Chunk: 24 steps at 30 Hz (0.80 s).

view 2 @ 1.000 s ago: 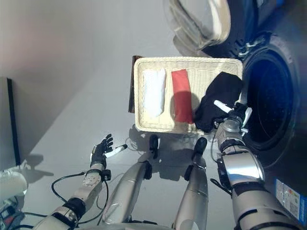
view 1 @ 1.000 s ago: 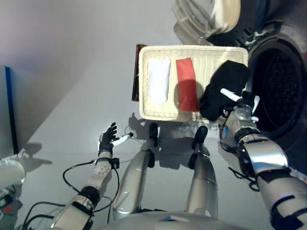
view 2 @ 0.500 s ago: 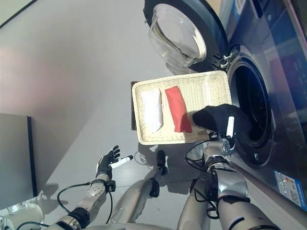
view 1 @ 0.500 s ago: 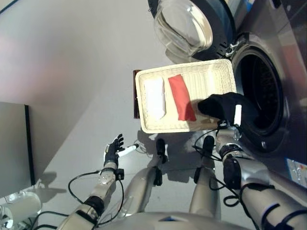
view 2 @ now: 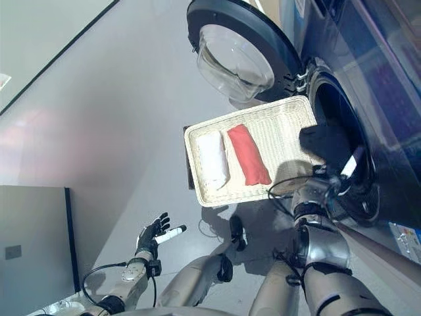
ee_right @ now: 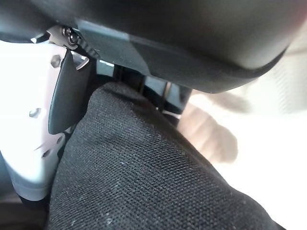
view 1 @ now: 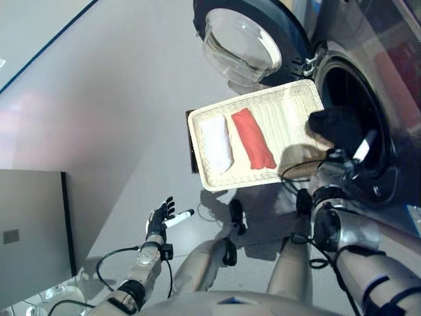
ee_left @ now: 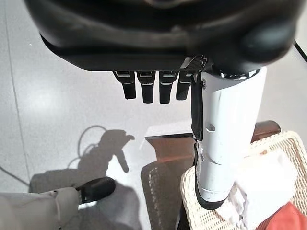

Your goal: Pick up the clothes and place them into the washing machine

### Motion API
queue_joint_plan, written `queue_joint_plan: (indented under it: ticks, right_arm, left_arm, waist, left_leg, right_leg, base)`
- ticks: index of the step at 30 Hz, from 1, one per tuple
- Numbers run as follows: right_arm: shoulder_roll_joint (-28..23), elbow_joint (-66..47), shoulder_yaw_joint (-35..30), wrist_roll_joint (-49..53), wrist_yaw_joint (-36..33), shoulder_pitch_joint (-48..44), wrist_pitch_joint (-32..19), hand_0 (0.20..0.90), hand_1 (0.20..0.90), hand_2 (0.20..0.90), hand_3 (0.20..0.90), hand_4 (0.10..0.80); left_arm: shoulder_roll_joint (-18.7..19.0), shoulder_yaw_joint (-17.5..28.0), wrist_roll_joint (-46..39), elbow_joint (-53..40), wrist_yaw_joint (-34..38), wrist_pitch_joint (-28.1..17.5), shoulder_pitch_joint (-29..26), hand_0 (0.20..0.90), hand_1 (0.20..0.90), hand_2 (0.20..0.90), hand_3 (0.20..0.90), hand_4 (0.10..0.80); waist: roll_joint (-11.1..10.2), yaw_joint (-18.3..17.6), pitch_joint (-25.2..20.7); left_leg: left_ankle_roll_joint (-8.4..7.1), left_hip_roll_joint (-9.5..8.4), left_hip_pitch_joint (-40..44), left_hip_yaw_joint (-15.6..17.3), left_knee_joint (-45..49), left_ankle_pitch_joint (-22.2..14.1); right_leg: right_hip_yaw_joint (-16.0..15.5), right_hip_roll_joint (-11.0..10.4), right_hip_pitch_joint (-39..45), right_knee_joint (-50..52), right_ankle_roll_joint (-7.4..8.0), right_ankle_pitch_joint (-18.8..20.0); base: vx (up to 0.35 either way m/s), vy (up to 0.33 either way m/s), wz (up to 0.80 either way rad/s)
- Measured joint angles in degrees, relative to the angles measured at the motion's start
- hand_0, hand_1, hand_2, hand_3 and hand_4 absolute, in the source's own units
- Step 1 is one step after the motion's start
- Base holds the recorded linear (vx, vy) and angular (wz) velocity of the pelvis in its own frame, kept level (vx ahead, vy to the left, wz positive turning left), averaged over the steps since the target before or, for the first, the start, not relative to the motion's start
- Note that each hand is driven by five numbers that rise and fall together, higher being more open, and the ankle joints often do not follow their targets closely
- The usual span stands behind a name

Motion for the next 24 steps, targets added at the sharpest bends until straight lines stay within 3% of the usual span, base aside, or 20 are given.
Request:
queue_joint_plan:
  ticks: [3, 4, 5, 12, 17, 24]
  right_arm:
    - [-3.5, -5.9, 1.1, -1.1, -2.0, -3.6, -2.9, 0.2, 0.2, 0.2, 0.2, 0.3]
    - [-3.1, -6.3, 2.1, -1.8, -2.5, -3.3, -4.1, 0.373, 0.373, 0.373, 0.373, 0.424]
    - [-3.0, -6.3, 2.6, -1.9, -4.3, -3.6, -4.0, 0.9, 0.9, 0.9, 0.9, 0.8]
    - [-3.3, -4.6, 3.1, -4.2, -4.9, -4.1, -4.5, 0.9, 0.9, 0.9, 0.9, 0.8]
    - [-4.0, 1.4, 6.5, -5.2, -2.1, -4.5, -0.2, 0.9, 0.9, 0.9, 0.9, 0.8]
    - [-0.9, 4.0, 7.7, -5.6, -0.4, -2.8, 2.8, 0.9, 0.9, 0.9, 0.9, 0.8]
  left_arm:
    - [0.2, -0.1, -0.8, 0.0, 0.0, -0.2, 0.5, 0.9, 0.9, 0.9, 0.9, 0.8]
    - [0.3, -0.3, -0.9, -0.1, 0.0, -0.3, 0.7, 0.9, 0.9, 0.9, 0.9, 0.8]
    - [0.3, -0.4, -1.0, -0.1, 0.0, -0.3, 0.9, 0.9, 0.9, 0.9, 0.9, 0.8]
    - [0.2, -1.4, -2.1, 0.0, 0.1, -0.3, 0.9, 0.9, 0.9, 0.9, 0.9, 0.8]
    - [0.2, -1.5, -2.1, 0.1, -0.2, -0.2, 1.0, 0.9, 0.9, 0.9, 0.9, 0.8]
    - [0.0, -1.6, -2.1, 0.1, -1.1, -0.1, 1.0, 0.9, 0.9, 0.9, 0.9, 0.8]
  waist:
    - [0.2, 0.4, -0.1]
    - [0.3, 0.6, -0.2]
    - [0.5, 0.6, -0.3]
    - [0.6, 0.1, -0.4]
    - [0.5, -0.8, -0.3]
    - [0.5, -1.8, -0.3]
  left_leg:
    - [0.21, -0.26, -0.2, 1.0, -0.1, -0.2]
    - [0.24, -0.35, -0.4, 1.1, -0.1, -0.3]
    - [0.35, -0.45, -0.8, 1.2, -0.1, -0.4]
    - [0.73, -0.7, -1.2, 1.3, 0.0, -0.4]
    - [0.71, -0.63, -1.0, 1.2, 0.0, -0.4]
    - [0.59, -0.44, -0.8, 1.1, 0.2, -0.5]
  right_leg:
    - [1.3, 0.0, -1.0, 0.1, 0.2, 0.3]
    - [1.6, 0.0, -1.4, 0.1, 0.2, 0.3]
    - [1.8, 0.0, -2.0, 0.1, 0.21, 0.3]
    - [1.8, -0.3, -2.3, 0.0, 0.09, 0.7]
    - [1.8, -0.2, -2.1, 0.0, 0.4, 0.4]
    - [1.7, 0.0, -1.8, 0.0, 0.39, 0.4]
  base:
    - [0.003, 0.011, -0.15]
    - [0.004, 0.002, -0.13]
    - [0.007, -0.006, -0.07]
    - [0.0, 0.0, 0.0]
    - [0.0, 0.0, 0.0]
    - [0.0, 0.0, 0.0]
